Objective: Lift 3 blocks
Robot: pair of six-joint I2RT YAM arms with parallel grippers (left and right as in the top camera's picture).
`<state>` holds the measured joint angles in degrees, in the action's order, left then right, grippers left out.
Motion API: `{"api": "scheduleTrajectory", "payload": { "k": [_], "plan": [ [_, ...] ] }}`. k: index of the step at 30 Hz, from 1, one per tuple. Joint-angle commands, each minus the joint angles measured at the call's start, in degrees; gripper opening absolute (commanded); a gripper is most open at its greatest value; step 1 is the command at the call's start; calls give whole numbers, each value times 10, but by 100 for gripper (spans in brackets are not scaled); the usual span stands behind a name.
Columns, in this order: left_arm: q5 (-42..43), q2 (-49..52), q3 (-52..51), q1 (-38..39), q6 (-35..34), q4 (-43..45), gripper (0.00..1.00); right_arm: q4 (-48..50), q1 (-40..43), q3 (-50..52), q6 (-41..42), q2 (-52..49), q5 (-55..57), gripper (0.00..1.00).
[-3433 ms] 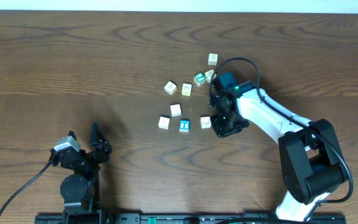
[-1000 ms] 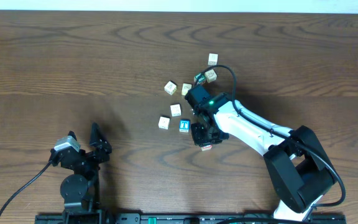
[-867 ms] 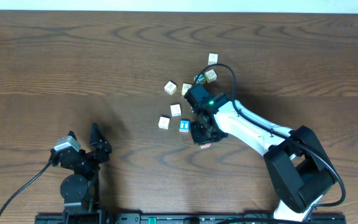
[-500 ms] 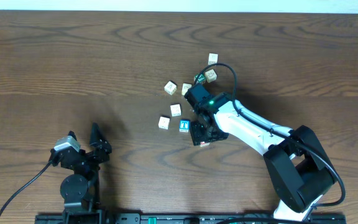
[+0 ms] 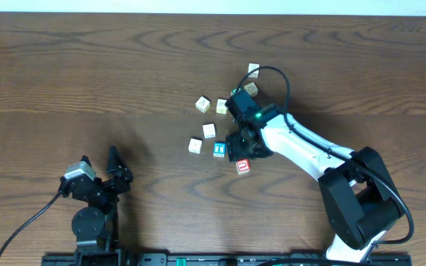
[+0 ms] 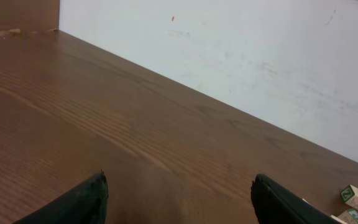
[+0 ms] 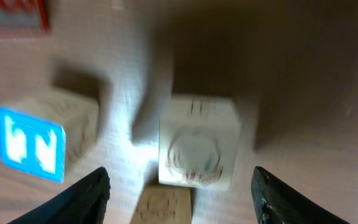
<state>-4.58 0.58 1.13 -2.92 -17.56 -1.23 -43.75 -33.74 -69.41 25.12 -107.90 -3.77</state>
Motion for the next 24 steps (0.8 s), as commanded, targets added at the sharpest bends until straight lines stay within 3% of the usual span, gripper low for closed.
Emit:
{"api": "scheduleTrajectory", "payload": {
  "k": [1,5,11,17,24],
  "plan": [
    [-6,-3,-9,-3,10,-26,74,22,7,-12,-17,-4,7,67],
    [-6,-3,-9,-3,10,-26,74,37,7,-12,-21,-4,7,44],
    [-6,-3,-9,-3,10,-26,74,34,7,-12,-21,-4,14,28],
    [-6,-3,-9,-3,10,-26,74,-1,9,-12,-21,-4,49,22],
    [-6,-3,-9,-3,10,-26,74,-63,47,-13,-20,0,88,23]
  ]
}}
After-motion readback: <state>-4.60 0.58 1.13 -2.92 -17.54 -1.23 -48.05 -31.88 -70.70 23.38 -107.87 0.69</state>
